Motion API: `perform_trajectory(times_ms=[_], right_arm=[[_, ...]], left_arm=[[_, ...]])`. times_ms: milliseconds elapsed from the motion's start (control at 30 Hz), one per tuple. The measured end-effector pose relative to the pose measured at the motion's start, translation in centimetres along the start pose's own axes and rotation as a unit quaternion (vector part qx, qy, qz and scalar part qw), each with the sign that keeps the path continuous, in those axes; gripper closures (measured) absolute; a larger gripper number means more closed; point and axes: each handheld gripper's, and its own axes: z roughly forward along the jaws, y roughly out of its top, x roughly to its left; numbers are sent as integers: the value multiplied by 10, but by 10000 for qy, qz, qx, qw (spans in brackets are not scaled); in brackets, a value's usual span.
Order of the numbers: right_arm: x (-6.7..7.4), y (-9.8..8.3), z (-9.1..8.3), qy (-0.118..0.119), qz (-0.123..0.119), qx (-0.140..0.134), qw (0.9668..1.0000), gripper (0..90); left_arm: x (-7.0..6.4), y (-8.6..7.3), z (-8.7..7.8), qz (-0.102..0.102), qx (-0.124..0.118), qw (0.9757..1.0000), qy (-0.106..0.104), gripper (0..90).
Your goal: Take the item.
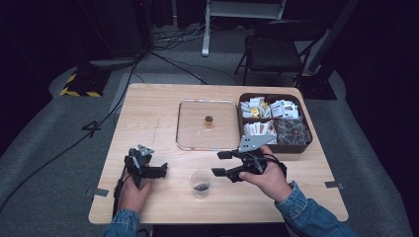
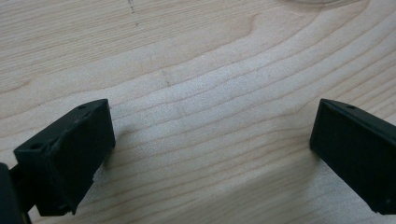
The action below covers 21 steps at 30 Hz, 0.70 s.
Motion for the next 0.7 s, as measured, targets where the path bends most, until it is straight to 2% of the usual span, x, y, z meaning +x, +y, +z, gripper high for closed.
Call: perform_trajectory(times_ms=[233,467,700], right_arm=[[-7,-2,-27,-249,-40,60,9997,371],[-19,-6,-58,-496,51,19,9988,356],[-29,-17,-78,-572,179,175,9980,316]], left_arm=[[0,0,0,2,1,10000,1,3],[0,0,0,3,0,10000,3,3],[0,0,0,2,4,10000,3,3]])
